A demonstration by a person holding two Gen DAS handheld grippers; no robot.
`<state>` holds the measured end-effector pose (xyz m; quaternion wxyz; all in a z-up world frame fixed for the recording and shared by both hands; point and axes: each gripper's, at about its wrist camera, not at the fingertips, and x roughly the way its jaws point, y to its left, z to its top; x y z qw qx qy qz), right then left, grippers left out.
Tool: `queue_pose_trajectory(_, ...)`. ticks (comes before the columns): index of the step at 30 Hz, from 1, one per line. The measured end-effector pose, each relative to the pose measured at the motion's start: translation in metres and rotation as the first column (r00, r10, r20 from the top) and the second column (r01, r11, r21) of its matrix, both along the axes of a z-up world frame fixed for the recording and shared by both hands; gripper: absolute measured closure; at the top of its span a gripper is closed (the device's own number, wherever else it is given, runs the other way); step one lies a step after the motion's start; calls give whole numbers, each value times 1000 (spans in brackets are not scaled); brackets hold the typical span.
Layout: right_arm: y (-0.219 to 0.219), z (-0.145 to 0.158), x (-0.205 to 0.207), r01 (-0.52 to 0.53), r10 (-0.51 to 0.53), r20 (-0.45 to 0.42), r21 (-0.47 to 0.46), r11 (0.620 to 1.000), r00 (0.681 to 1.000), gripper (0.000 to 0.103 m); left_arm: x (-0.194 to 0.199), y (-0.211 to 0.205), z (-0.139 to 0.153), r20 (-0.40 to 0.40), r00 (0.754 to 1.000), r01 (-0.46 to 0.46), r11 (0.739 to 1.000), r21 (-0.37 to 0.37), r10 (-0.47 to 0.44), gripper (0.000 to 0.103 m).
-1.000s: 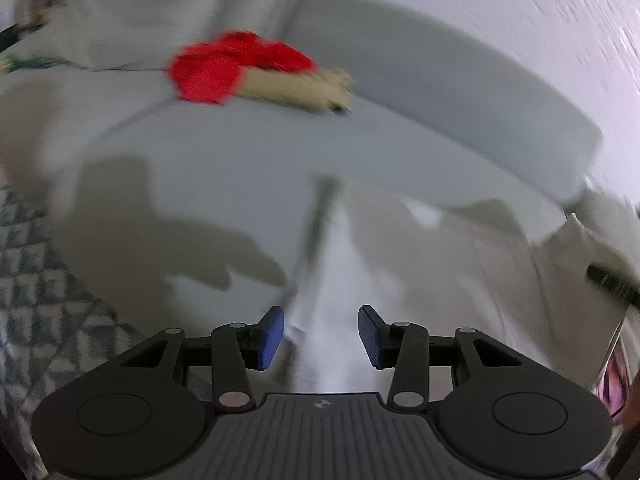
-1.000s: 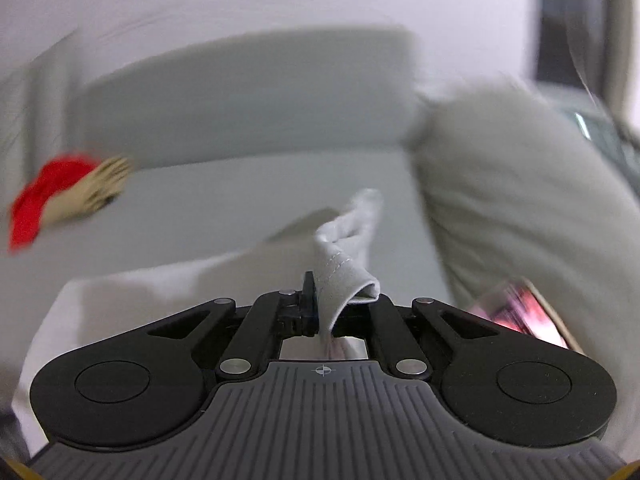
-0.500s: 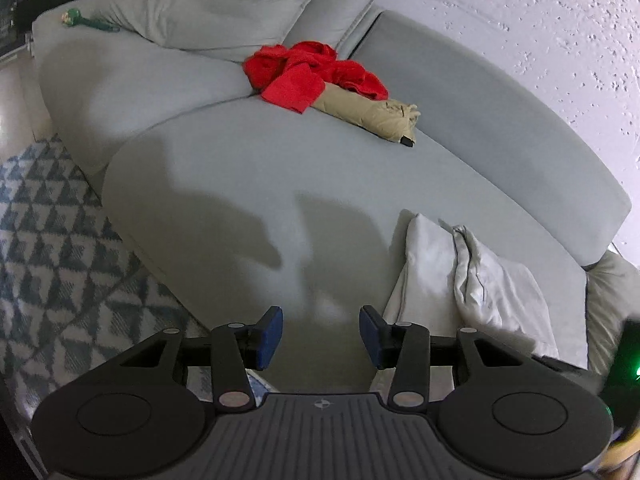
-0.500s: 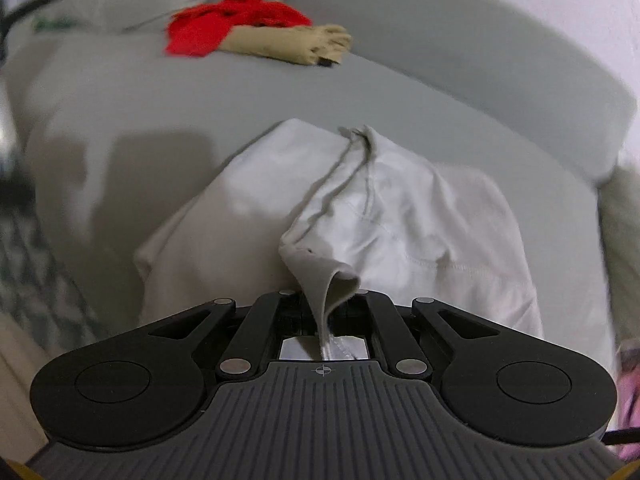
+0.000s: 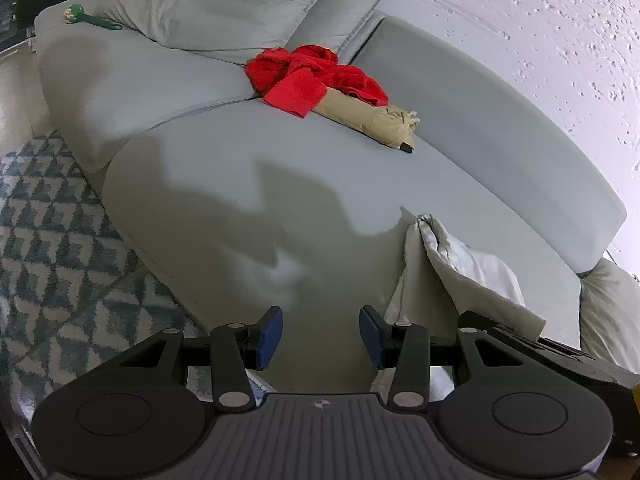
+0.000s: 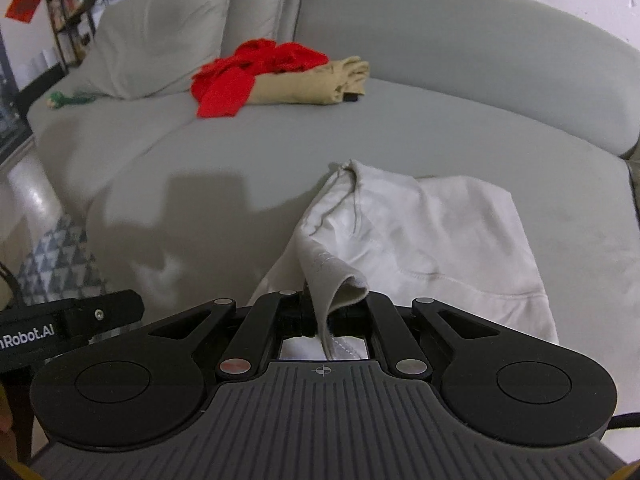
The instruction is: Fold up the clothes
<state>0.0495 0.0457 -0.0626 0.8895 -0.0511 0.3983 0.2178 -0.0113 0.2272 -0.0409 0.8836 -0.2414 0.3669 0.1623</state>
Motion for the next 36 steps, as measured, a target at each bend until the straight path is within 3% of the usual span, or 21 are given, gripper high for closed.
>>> queue_pose_trajectory(4,11,-4,4,-104,105,-38,17,994,994,98,-1,2,2,5,1000,-15,1000,4,15,60)
queue_pose_trajectory(6,13,-5,4,-182,186,-85,52,982,979,80,-3,2,3,4,1000,-15,1000,11,15,60)
queue_pose_trajectory(7,10,-5,3,-209,217,-106,78,975,970,78,-3,1,3,3,1000,-13,1000,13,13,60)
queue_pose_trajectory(9,0,-1,-3,-220,230,-111,97,971,967,46,-4,-1,3,-2,1000,-7,1000,18,7,60)
queue_pose_trajectory(10,-8,2,-6,-207,216,-99,91,974,971,43,-3,-3,2,-7,1000,-1,1000,20,1,60)
queue_pose_trajectory(14,-51,12,-12,-159,168,-79,109,981,983,44,3,-13,-5,-27,999,32,999,20,-32,60)
queue_pose_trajectory(19,-122,13,-4,23,-15,-63,127,992,998,52,17,-40,-10,-4,986,165,986,28,-165,67)
queue_pose_trajectory(21,-146,5,1,91,-82,-77,123,988,994,72,26,-58,-11,11,967,254,967,38,-254,74)
queue_pose_trajectory(23,-160,-7,7,124,-114,-98,111,986,989,75,36,-75,-14,-2,950,311,949,49,-311,76)
queue_pose_trajectory(26,-160,-17,6,101,-93,-85,96,990,992,75,52,-96,-19,-39,932,362,930,66,-360,77)
queue_pose_trajectory(32,-127,-22,16,-28,28,-23,3,1000,999,75,73,-111,-20,-77,930,366,923,119,-359,77)
queue_pose_trajectory(36,-113,-24,20,-77,77,-10,-54,996,997,73,75,-113,-32,-122,923,378,919,106,-366,77)
